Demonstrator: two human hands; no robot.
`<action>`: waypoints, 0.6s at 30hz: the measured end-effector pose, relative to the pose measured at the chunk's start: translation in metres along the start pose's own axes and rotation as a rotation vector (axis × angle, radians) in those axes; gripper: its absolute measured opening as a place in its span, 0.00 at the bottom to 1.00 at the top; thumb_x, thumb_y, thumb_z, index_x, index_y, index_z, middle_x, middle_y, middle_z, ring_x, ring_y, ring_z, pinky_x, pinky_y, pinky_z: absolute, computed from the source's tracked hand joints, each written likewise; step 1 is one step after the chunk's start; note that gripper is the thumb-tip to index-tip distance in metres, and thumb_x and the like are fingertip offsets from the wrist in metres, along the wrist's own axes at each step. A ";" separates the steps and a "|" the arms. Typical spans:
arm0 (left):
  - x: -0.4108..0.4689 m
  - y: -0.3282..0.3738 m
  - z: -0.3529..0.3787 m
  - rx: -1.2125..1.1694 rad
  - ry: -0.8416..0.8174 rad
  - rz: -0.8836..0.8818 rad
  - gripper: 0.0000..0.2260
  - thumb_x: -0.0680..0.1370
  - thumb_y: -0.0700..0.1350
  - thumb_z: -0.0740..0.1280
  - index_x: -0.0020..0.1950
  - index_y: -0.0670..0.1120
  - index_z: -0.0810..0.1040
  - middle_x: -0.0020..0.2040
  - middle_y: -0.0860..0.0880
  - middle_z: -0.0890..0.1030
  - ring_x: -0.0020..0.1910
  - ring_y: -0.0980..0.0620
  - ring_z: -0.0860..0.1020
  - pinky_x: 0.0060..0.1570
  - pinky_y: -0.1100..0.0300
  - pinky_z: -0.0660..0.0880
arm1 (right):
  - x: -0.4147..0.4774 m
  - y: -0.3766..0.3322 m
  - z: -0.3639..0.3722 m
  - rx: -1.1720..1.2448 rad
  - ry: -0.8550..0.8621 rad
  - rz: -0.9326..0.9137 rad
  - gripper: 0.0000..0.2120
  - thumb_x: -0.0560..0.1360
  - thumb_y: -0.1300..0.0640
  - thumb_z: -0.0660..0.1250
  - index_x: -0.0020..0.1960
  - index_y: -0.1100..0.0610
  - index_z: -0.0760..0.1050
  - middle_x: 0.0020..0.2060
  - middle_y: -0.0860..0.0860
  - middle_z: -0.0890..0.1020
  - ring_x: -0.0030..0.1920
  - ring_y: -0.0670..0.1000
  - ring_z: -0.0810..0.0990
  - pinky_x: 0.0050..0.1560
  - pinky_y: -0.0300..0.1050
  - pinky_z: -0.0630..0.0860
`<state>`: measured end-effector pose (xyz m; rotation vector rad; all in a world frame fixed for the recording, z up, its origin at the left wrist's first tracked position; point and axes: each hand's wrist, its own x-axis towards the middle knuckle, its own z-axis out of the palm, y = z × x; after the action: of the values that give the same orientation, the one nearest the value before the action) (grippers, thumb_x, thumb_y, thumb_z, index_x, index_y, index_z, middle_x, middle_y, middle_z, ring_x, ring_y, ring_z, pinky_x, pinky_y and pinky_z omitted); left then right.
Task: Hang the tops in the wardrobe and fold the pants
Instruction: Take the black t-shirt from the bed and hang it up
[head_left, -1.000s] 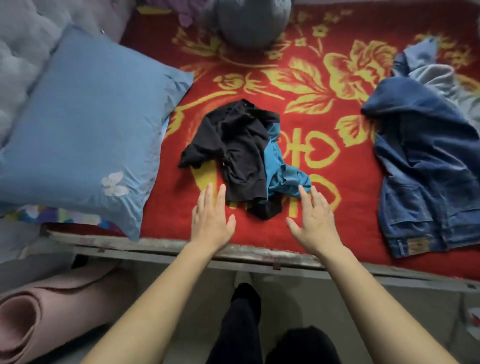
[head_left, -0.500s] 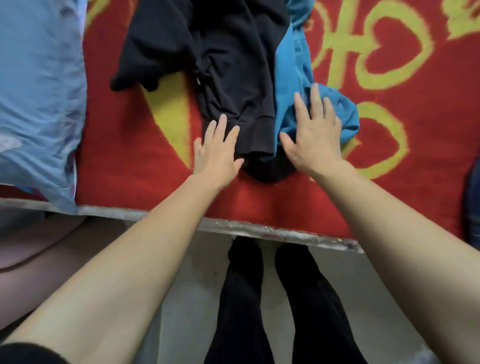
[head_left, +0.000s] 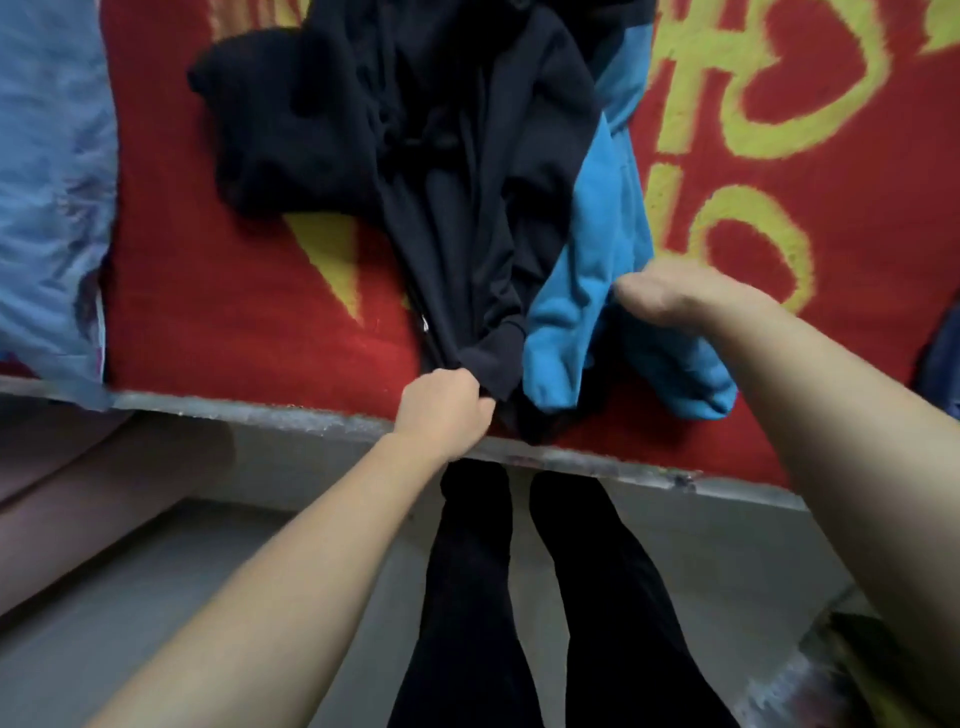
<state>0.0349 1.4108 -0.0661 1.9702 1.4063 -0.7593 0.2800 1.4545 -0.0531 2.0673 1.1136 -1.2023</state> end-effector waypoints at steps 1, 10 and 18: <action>0.000 -0.004 0.006 -0.006 -0.001 -0.019 0.16 0.79 0.51 0.61 0.54 0.40 0.77 0.53 0.38 0.81 0.53 0.37 0.79 0.49 0.51 0.73 | 0.003 -0.002 -0.002 0.061 0.139 -0.005 0.24 0.77 0.49 0.54 0.66 0.60 0.72 0.65 0.64 0.74 0.62 0.65 0.75 0.59 0.53 0.73; -0.001 -0.030 0.008 -0.598 0.167 0.023 0.12 0.73 0.50 0.55 0.45 0.43 0.72 0.43 0.48 0.75 0.44 0.44 0.74 0.43 0.53 0.67 | 0.014 -0.051 0.036 0.293 0.504 -0.390 0.39 0.74 0.57 0.64 0.81 0.48 0.50 0.62 0.58 0.71 0.61 0.62 0.72 0.61 0.56 0.70; 0.074 -0.025 -0.100 -0.324 0.895 0.057 0.24 0.74 0.54 0.64 0.66 0.43 0.71 0.67 0.41 0.71 0.66 0.41 0.69 0.65 0.53 0.64 | -0.018 -0.019 0.044 -0.043 0.075 -0.437 0.32 0.68 0.53 0.70 0.71 0.44 0.69 0.61 0.54 0.79 0.62 0.57 0.77 0.59 0.48 0.74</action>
<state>0.0422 1.5373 -0.0581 2.1424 1.7789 0.4457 0.2380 1.4250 -0.0588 1.9051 1.6730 -1.2871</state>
